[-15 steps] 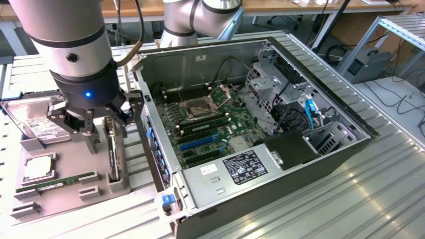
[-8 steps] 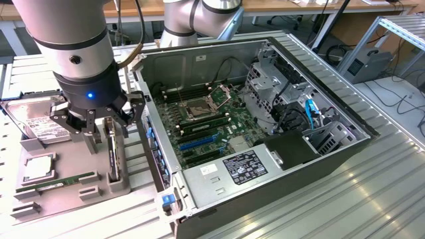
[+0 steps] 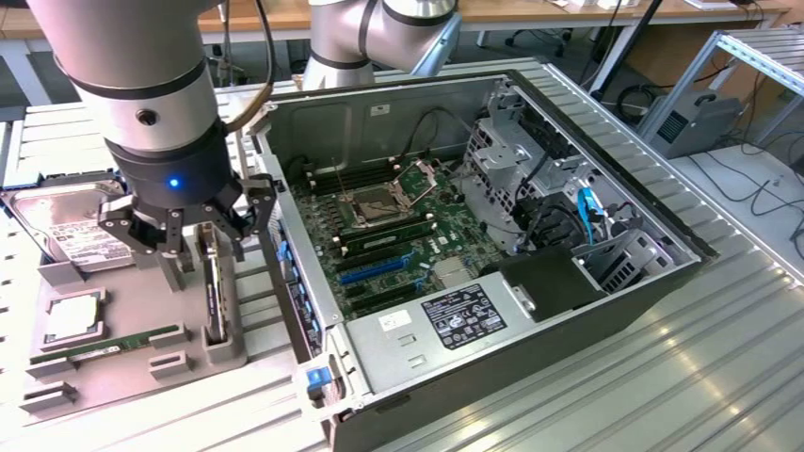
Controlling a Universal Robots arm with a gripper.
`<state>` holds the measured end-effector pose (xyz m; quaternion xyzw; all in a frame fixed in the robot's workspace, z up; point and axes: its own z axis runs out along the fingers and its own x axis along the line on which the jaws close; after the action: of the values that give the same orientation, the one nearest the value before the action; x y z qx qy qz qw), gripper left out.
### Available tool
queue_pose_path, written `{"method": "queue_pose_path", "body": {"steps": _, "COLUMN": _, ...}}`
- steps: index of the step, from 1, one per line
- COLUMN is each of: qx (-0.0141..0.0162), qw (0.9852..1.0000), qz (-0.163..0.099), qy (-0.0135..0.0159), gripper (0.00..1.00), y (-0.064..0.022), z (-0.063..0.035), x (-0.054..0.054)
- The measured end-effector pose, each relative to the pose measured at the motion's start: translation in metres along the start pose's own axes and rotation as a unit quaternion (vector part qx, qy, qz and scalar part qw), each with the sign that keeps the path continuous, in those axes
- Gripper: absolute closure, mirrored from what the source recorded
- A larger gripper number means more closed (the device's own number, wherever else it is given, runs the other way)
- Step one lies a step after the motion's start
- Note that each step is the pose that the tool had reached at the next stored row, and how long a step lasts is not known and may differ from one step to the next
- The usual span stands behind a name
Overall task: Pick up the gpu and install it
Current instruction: 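Pick up the gpu and move the gpu toward the slot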
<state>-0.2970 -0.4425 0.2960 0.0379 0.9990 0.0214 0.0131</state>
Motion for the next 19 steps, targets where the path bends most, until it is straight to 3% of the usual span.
{"method": "queue_pose_path", "body": {"steps": 8, "qx": 0.0001, "qw": 1.0, "qz": 0.0, "qy": 0.0001, "gripper": 0.46, "y": 0.0019, "z": 0.0031, "x": -0.002}}
{"method": "queue_pose_path", "body": {"steps": 19, "qx": 0.0, "qw": 1.0, "qz": 0.0, "qy": 0.0, "gripper": 0.46, "y": 0.0122, "z": 0.0103, "x": 0.0}}
